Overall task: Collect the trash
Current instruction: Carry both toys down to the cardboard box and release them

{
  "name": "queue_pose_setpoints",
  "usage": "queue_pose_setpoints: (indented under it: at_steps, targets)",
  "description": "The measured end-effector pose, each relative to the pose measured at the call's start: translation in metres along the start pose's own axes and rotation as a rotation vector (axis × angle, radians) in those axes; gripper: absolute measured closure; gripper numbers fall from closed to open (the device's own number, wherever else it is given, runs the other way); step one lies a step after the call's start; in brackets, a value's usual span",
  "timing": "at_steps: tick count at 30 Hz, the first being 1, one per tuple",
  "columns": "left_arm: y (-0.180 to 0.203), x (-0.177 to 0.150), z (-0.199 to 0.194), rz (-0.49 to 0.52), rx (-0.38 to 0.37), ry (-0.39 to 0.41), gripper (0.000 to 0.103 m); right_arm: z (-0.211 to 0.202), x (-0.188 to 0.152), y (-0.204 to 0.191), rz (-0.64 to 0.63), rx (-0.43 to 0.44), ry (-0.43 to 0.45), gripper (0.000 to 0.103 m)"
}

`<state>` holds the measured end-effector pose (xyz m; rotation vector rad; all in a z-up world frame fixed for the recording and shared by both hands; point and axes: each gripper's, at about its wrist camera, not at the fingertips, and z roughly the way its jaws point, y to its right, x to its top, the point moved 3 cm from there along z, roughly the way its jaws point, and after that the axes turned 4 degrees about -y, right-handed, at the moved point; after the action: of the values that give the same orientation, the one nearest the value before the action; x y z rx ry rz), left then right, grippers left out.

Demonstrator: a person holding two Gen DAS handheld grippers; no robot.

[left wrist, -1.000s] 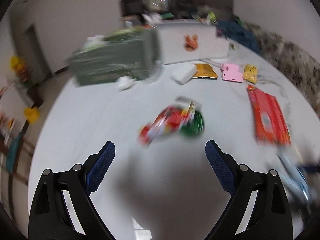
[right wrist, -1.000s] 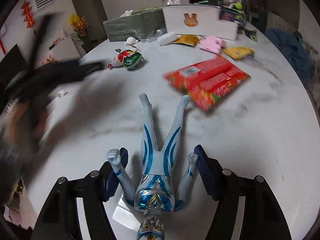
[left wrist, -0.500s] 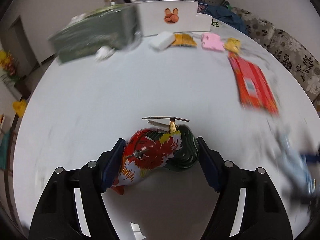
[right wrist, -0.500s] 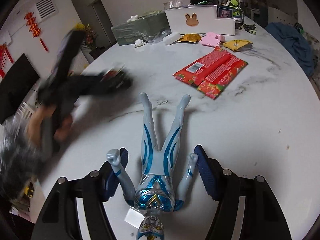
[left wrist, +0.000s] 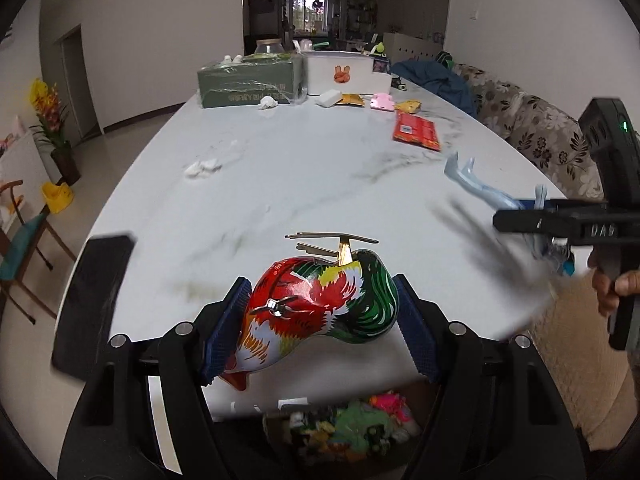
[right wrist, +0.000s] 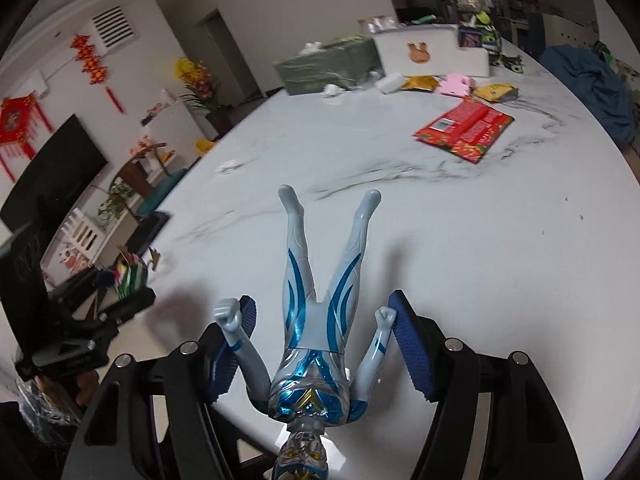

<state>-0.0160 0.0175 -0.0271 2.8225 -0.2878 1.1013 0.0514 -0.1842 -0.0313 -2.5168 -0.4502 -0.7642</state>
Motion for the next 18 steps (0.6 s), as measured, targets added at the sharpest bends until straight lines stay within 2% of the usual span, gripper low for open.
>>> queue_pose_setpoints:
  at_steps: [4,7,10,12,16,18]
  targets:
    - [0.006,-0.042,-0.031,0.044,0.003,-0.02,0.033,-0.028,-0.048,-0.035,-0.041,0.091,-0.032,0.036]
    - [0.008,-0.077,-0.031,0.06,-0.017,-0.093,0.033,-0.025,-0.088,-0.056,-0.063,0.134,-0.106,0.036]
    - [0.009,-0.108,-0.008,0.056,-0.044,-0.192,0.033,0.002,-0.122,-0.063,-0.067,0.143,-0.205,0.036]
    - [0.012,-0.129,0.015,0.069,-0.062,-0.253,0.032,0.036,-0.142,-0.058,-0.066,0.135,-0.283,0.034]
    - [0.013,-0.164,0.061,0.12,-0.035,-0.357,0.024,0.093,-0.172,-0.046,-0.099,0.051,-0.408,0.027]
    - [0.009,-0.17,0.066,0.118,-0.029,-0.385,0.024,0.088,-0.173,-0.044,-0.084,0.07,-0.406,0.028]
